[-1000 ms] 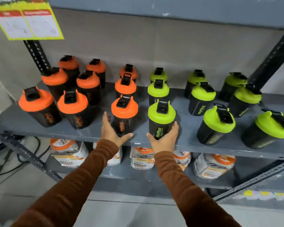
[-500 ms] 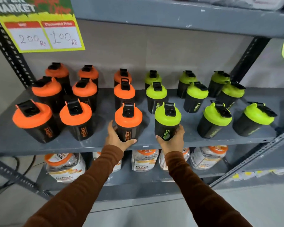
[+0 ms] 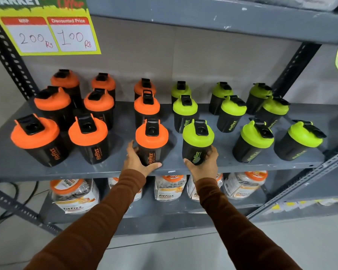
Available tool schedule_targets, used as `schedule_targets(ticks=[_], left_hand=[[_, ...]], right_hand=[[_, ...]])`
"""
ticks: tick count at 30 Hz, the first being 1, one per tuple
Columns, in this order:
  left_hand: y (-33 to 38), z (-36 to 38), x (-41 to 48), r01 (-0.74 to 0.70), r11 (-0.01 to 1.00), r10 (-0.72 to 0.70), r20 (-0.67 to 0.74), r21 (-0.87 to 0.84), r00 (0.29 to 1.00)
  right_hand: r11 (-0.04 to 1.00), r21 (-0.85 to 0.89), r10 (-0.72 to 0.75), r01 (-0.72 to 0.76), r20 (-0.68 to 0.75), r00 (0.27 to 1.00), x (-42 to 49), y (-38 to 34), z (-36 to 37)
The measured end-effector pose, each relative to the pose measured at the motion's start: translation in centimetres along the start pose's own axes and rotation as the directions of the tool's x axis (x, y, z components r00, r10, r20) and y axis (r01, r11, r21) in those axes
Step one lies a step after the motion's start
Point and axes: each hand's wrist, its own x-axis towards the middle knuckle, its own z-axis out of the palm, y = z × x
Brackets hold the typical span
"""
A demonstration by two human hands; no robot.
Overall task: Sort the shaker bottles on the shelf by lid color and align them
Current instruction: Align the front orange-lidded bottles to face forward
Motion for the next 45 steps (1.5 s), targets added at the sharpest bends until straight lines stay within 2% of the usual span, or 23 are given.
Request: schedule_targets(ticks=[3,5,7,8,10,12,14,16,18,19,22,26,31,36,39,45], left_hand=[[0.4,-0.3,0.0,0.004,1.000,-0.004,0.031,-0.008,1.000],[0.5,-0.6,-0.2,-0.022,0.998,0.026,0.078,-0.052,0.997],[0.1,-1.3,-0.9,-0.053,0.994,0.062,0.097,-0.093,0.993],[-0.2,-1.8,-1.4,-0.077,0.991,0.086,0.081,-0.105,0.993],[-1.5,-3.0,-2.4,-0.141,0.984,0.138,-0.031,-0.112,0.990],[-3.0,-4.7,-3.4,-0.174,0.980,0.149,-0.223,-0.098,0.963],[-4.7,-6.8,-3.6,-0.195,0.980,0.161,-0.404,-0.043,0.900],[-6.1,-9.1,-3.2,-0.173,0.985,0.148,-0.552,0.007,0.821],[-7.0,-11.6,-2.4,-0.123,0.990,0.134,-0.665,0.064,0.735],[-7.3,-12.8,-1.9,-0.090,0.992,0.124,-0.683,0.086,0.719],[-7.2,-16.1,-0.2,0.030,0.999,0.000,-0.655,0.035,0.755],[-6.2,-18.7,1.4,0.081,0.994,-0.111,-0.592,-0.078,0.798],[-6.8,-20.2,2.0,0.119,0.984,-0.173,-0.511,-0.136,0.842],[-7.4,-21.3,1.2,0.067,0.988,-0.113,-0.370,-0.136,0.922],[-8.0,-22.0,1.1,0.034,0.993,-0.062,-0.265,-0.111,0.962],[-7.1,-21.4,1.2,0.053,0.998,-0.061,-0.360,-0.032,0.931]], right_hand=[[0.999,0.039,-0.032,0.032,-0.018,0.999,-0.8,-0.4,-0.2],[0.997,-0.022,-0.080,0.078,-0.106,0.991,-2.5,-1.0,-0.1],[0.958,-0.150,-0.268,0.243,-0.184,0.946,-4.7,-1.6,0.7],[0.915,-0.207,-0.383,0.346,-0.178,0.906,-6.0,-2.1,1.3],[0.818,-0.235,-0.556,0.526,-0.086,0.827,-8.2,-2.9,3.0],[0.786,-0.108,-0.602,0.609,0.096,0.793,-10.1,-4.2,5.2],[0.874,0.052,-0.475,0.483,0.302,0.826,-11.4,-5.7,7.5],[0.959,0.163,-0.282,0.233,0.455,0.845,-11.7,-7.0,10.1],[0.981,0.174,-0.160,0.084,0.491,0.857,-11.7,-7.7,12.7],[0.984,0.174,-0.128,0.047,0.489,0.863,-11.5,-8.2,13.8],[0.989,0.143,-0.047,-0.032,0.515,0.856,-10.7,-9.8,16.3],[0.979,0.123,0.046,-0.164,0.649,0.760,-9.2,-11.0,18.3],[0.991,0.025,0.088,-0.133,0.626,0.775,-8.7,-10.4,19.8],[0.995,0.031,0.066,-0.099,0.546,0.835,-9.0,-9.5,19.8],[0.998,-0.010,0.060,-0.065,0.534,0.843,-9.0,-9.4,19.8],[0.994,-0.110,0.083,-0.023,0.574,0.814,-8.6,-9.4,19.5]])
